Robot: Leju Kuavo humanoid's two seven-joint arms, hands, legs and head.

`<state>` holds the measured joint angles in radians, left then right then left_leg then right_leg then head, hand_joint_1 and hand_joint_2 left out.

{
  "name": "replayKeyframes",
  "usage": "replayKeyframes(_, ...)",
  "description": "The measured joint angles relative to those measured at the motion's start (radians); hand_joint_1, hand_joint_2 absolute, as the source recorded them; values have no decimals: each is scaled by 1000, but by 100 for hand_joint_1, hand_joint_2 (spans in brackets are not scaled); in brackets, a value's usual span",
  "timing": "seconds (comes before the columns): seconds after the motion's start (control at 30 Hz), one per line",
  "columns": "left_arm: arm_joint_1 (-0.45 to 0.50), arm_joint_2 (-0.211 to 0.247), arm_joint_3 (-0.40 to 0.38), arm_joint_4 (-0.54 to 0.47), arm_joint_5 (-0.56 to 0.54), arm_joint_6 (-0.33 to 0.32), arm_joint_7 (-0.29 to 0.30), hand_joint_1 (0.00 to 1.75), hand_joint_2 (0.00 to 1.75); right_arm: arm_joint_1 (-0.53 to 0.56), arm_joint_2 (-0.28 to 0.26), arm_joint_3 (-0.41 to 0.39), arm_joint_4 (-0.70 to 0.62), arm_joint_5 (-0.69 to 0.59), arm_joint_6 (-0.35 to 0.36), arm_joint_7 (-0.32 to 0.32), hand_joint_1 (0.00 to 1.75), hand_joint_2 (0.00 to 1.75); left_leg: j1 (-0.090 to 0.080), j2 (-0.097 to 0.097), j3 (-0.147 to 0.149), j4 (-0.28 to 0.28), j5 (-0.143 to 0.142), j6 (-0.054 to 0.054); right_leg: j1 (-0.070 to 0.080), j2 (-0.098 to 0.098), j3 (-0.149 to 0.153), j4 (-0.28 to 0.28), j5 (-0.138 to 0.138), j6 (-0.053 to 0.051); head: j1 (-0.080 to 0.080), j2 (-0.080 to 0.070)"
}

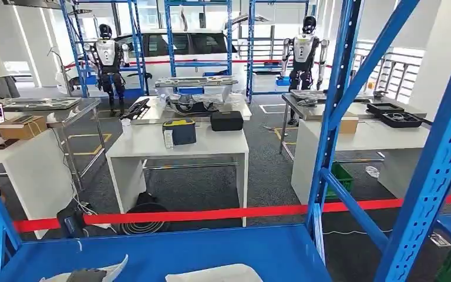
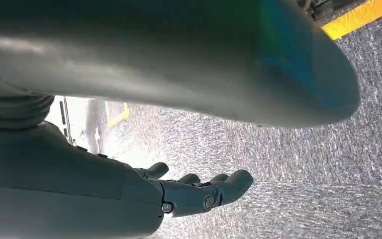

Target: Take the parts from the cabinet and place them on the table.

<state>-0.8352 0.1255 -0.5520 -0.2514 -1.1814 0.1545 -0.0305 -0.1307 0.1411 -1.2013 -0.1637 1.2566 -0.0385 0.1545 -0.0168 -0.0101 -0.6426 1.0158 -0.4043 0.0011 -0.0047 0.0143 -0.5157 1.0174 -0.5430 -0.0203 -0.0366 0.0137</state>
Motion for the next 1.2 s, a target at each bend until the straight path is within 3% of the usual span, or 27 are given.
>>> replayKeyframes(0.33,1,7,0,0,-4,-3,-17,175,175,-3,0,0,0,2,0,3,0,0,0,0,0,0,0,0,0,0,0,0,0,0,0,0)
replayKeyframes(0.53,4,6,0,-1,-26,72,-56,175,175,-2,0,0,0,-5,-6,0,0,0,0,0,0,0,0,0,0,0,0,0,0,0,0,0)
replayKeyframes(0.67,4,-18,31,-9,97,181,-161,175,175,7,2,-13,0,-33,-24,-6,0,0,0,-1,0,0,0,0,-2,-1,0,0,0,0,0,0)
replayKeyframes(0.77,1,-48,139,-34,304,170,-294,175,175,15,5,-26,0,-36,-26,-11,0,0,0,-1,0,0,0,0,-2,-1,-1,0,0,0,0,0)
replayKeyframes(0.87,-11,-69,229,-68,440,131,-427,175,175,17,7,-27,0,-35,-23,-16,0,0,0,0,0,0,0,0,-2,-1,0,0,0,0,0,0)
replayKeyframes(0.97,-14,-81,297,-126,517,79,-467,175,175,20,8,-32,0,-35,-21,-18,0,0,0,2,1,0,0,0,-2,0,0,0,0,0,0,0)
replayKeyframes(1.2,-18,-92,376,-184,541,68,-475,175,175,24,8,-34,0,-35,-22,-18,0,0,1,0,1,0,0,0,-2,0,0,0,0,0,0,0)
